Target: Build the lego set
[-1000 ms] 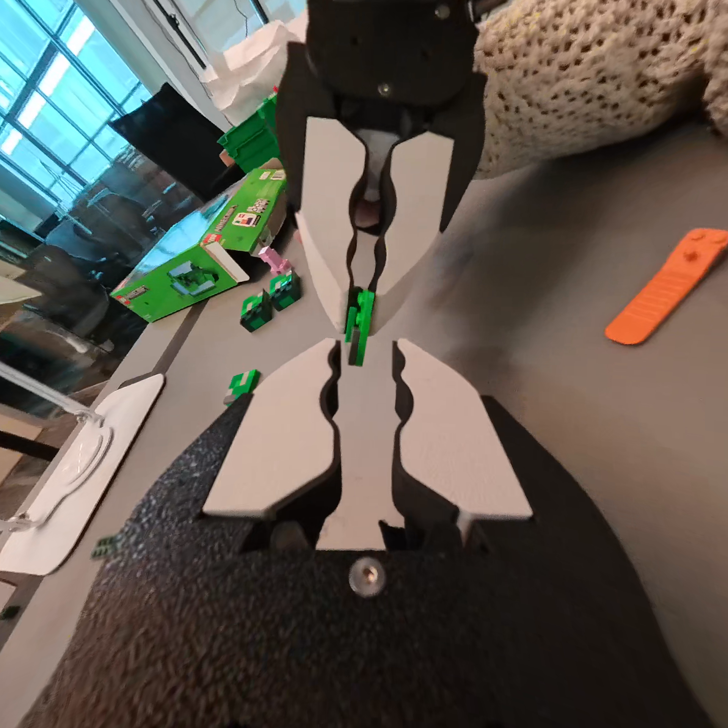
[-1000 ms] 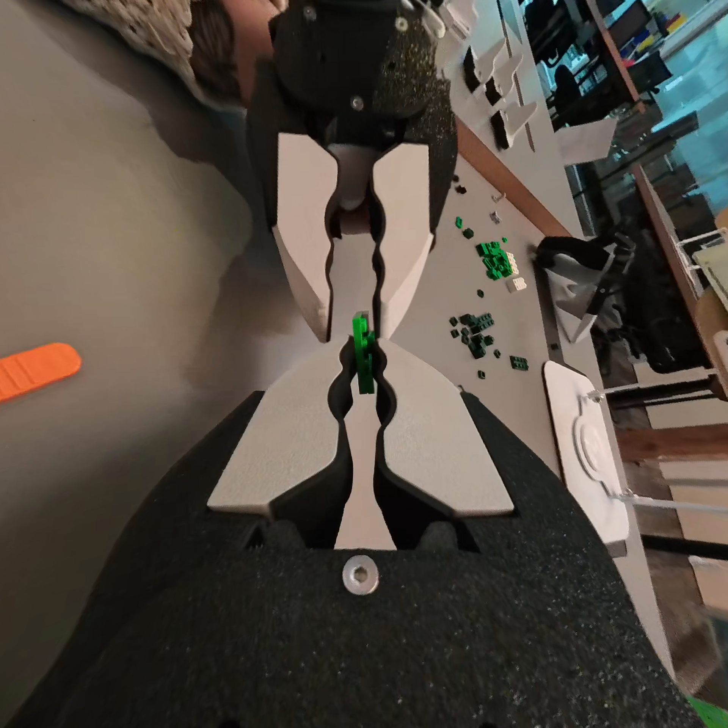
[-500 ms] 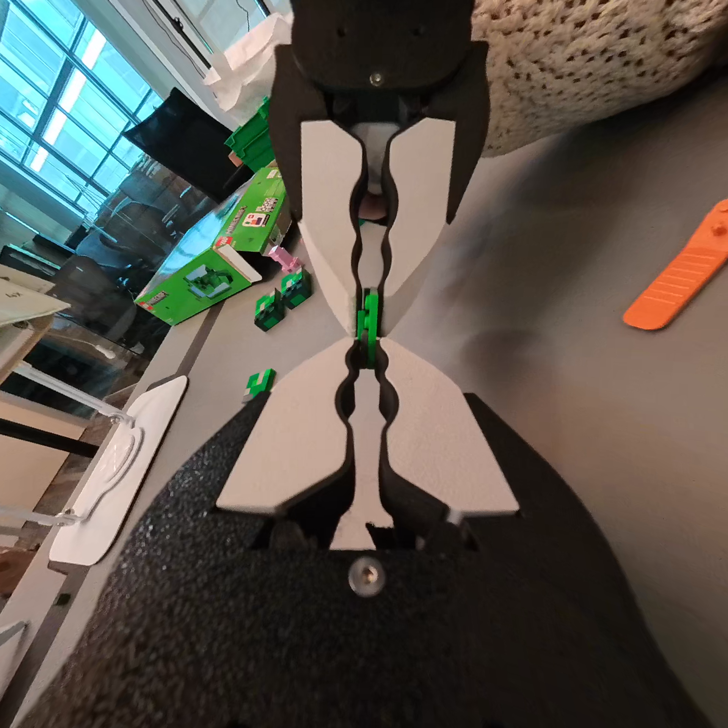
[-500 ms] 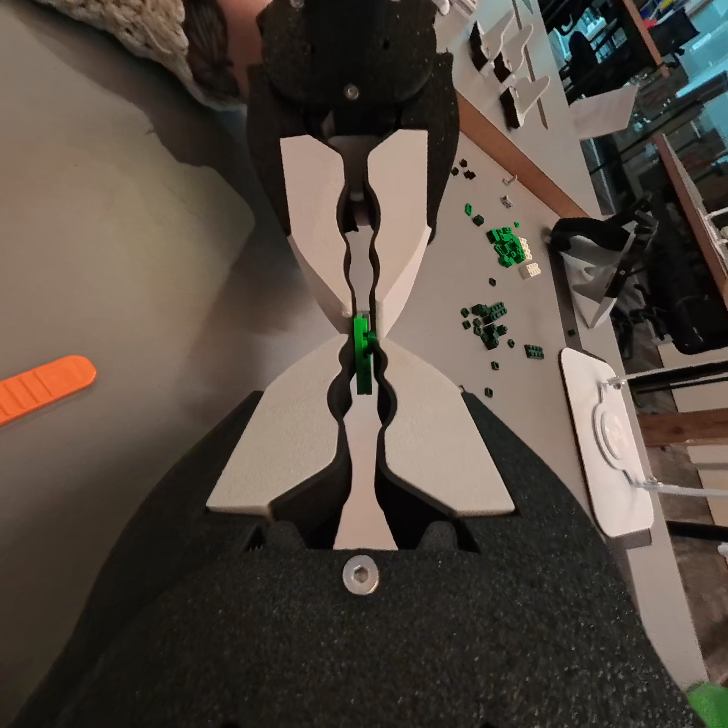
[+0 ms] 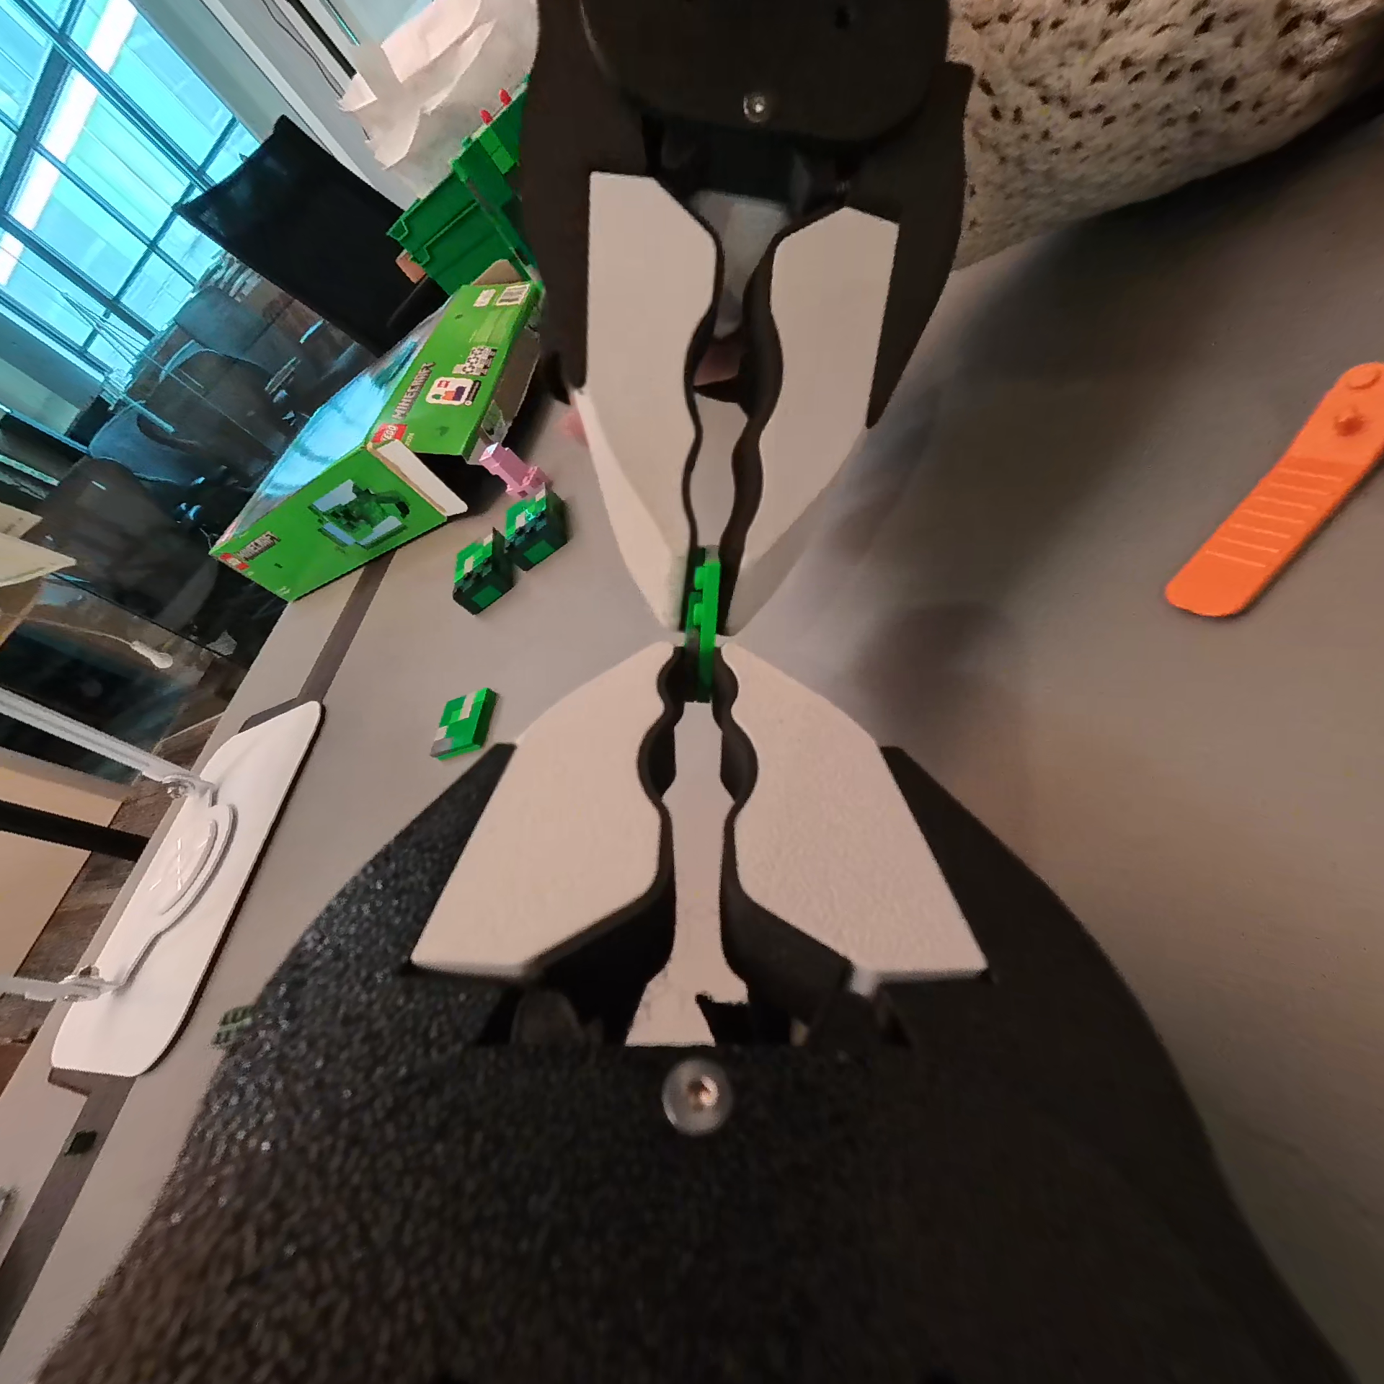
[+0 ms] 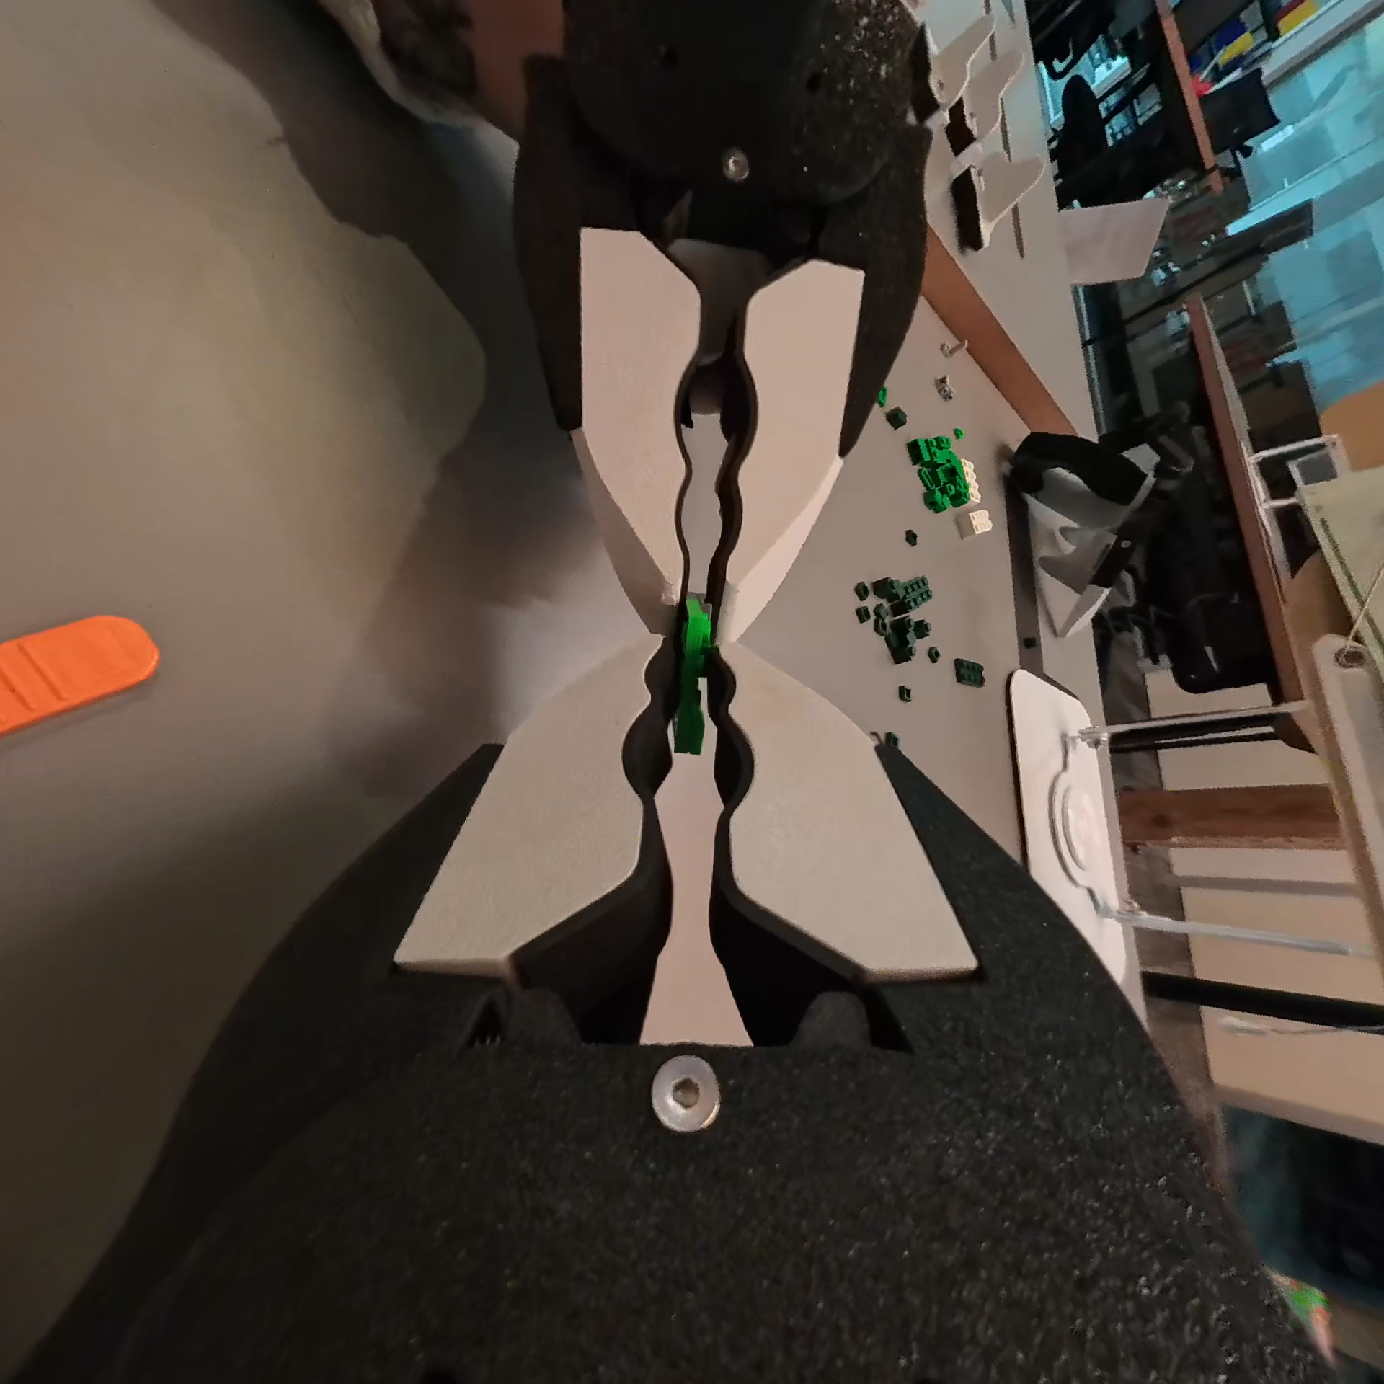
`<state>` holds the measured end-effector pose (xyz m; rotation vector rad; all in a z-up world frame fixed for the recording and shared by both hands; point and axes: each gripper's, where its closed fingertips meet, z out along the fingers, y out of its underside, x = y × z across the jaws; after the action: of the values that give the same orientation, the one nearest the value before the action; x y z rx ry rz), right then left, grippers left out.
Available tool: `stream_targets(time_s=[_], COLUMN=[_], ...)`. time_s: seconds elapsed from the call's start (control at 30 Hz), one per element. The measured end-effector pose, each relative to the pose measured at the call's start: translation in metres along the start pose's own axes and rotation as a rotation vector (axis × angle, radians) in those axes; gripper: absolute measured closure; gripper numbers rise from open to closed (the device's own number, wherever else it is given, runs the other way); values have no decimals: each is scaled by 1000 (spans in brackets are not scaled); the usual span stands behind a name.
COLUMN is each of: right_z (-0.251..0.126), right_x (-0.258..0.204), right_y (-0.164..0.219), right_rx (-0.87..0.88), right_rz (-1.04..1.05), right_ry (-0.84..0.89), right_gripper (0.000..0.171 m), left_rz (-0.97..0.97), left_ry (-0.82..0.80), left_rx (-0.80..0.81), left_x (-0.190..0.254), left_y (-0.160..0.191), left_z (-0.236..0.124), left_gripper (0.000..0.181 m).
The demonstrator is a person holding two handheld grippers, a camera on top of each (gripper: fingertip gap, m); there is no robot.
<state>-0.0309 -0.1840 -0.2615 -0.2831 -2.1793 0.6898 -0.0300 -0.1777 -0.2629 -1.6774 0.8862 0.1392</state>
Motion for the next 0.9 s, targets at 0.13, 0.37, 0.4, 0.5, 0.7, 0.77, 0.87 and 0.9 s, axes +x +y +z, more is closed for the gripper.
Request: stream_targets(time_s=[0.13,0.37,0.4,0.5,0.7,0.77,0.87,0.9], right_z=[0,-7,-9,-9,-5,-4,-3,-4], right_x=[-2,37,42,48,52,52,52,52], right_y=[1,3,3,3,0,3,5,5], right_rx=[-36,-89,-118,-191,-259,-284,-296,-301], right_rz=[-33,-199,-259,-431,-578,-601,-618,-627], right_ry=[-7,334,392,501,581,584,586,589], right_gripper=[165,165,165,165,165,165,165,165], left_rz=[-2,-357,-440,-648,-584,-537,-534,-537], left_ry=[10,-62,-44,9,-96,-127,-137,-137], left_rx=[-11,31,53,169,173,149,137,137], left_x=[2,-24,-26,-32,-37,-36,-36,-36], left_y=[0,2,0,-11,-14,-13,-12,-12], left_z=[1,0,0,-3,-2,-1,0,0], left_gripper=[175,137,129,113,130,136,137,138])
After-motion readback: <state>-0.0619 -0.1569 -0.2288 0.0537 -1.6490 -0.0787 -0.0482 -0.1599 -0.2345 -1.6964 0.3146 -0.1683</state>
